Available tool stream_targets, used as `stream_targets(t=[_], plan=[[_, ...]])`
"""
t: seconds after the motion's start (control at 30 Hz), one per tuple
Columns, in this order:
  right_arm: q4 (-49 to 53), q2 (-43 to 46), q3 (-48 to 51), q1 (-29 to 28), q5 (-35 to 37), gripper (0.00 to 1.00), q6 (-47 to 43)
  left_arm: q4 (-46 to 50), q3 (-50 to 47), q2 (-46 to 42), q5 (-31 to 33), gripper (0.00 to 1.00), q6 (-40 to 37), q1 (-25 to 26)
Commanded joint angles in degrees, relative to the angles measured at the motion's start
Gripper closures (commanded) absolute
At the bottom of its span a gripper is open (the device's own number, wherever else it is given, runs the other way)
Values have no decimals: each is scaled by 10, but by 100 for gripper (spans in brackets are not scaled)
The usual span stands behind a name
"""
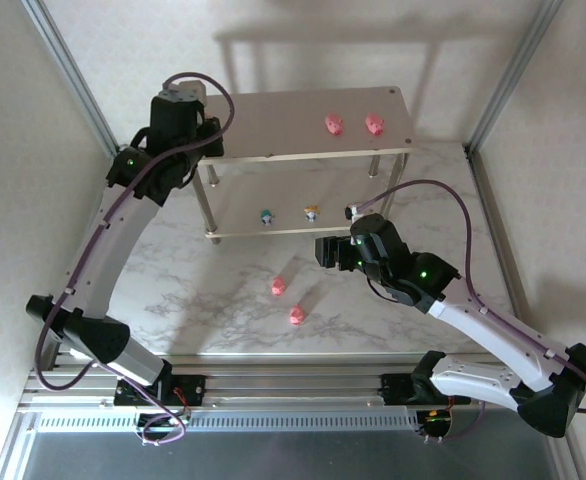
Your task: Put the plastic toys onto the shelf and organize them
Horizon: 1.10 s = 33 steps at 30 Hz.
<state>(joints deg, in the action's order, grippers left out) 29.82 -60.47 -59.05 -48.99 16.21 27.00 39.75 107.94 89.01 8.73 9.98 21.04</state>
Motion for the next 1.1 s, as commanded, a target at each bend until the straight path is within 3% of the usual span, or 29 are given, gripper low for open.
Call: stream_targets(t=[0.0,0.57,1.07], plan=[[-13,-2,-19,5,-12,16,-10,0,18,9,-27,77,-11,-12],[-27,-10,-13,5,-21,16,-5,-15,18,46,-39,75,-3,-23],[-29,0,-7,6,-17,16,-3,-14,17,51,-42,52,2,-24]])
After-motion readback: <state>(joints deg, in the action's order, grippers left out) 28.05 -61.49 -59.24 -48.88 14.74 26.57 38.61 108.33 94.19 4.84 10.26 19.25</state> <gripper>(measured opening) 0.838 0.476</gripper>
